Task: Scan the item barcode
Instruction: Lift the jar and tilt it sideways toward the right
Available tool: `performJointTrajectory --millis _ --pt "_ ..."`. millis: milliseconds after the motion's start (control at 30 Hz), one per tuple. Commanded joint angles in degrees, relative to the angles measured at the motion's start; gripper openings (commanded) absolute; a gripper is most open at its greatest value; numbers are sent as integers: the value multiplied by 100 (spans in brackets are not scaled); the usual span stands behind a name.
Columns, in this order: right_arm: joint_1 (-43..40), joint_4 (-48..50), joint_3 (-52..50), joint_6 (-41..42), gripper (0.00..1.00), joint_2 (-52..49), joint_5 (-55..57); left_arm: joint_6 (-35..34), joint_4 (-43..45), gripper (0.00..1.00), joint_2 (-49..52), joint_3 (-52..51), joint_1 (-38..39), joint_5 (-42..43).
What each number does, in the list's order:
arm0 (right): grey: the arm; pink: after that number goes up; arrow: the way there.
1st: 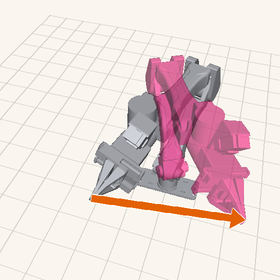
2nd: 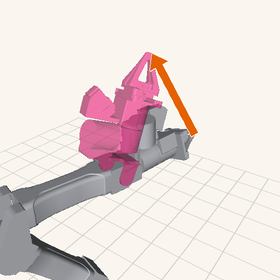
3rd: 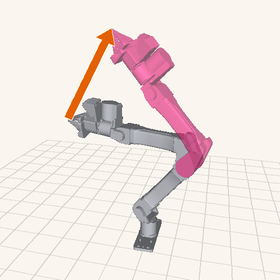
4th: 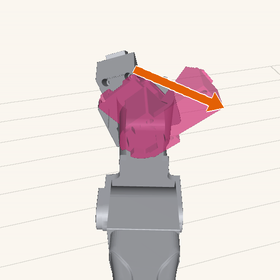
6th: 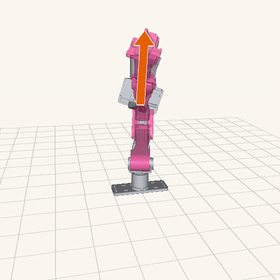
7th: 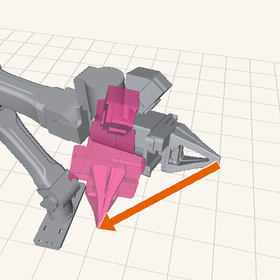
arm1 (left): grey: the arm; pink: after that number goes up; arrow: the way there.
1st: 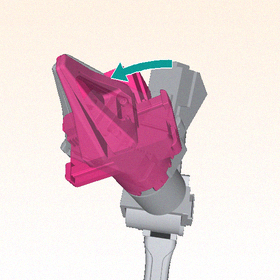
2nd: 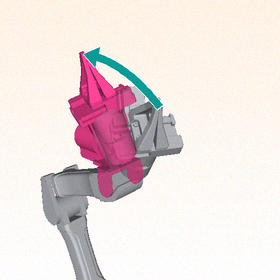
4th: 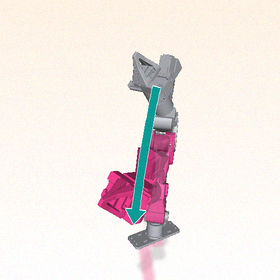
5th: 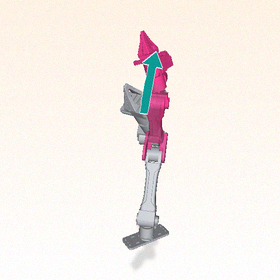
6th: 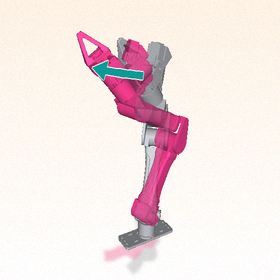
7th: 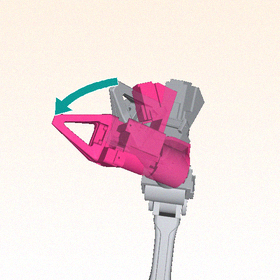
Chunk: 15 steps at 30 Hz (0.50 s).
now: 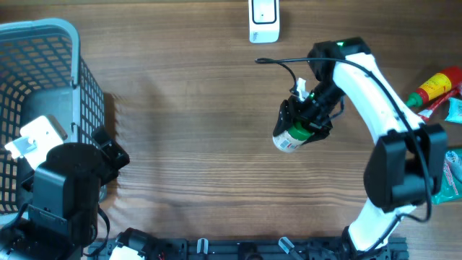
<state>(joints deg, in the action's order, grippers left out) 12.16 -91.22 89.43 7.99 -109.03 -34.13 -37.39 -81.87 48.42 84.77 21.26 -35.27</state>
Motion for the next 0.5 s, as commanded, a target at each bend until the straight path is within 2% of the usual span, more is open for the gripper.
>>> performJointTrajectory --millis 0,167,333,467 --pt "7 -111 28 -632 69 601 -800 -81 13 100 4 48 -17 7" --pt "177 -98 -87 -247 72 1340 -879 -81 13 100 4 48 -17 7" --pt "181 -96 -87 125 71 1478 -1117 -81 13 100 4 48 -17 7" --pt "181 -96 -87 219 71 1478 -2643 -79 13 100 4 48 -17 7"
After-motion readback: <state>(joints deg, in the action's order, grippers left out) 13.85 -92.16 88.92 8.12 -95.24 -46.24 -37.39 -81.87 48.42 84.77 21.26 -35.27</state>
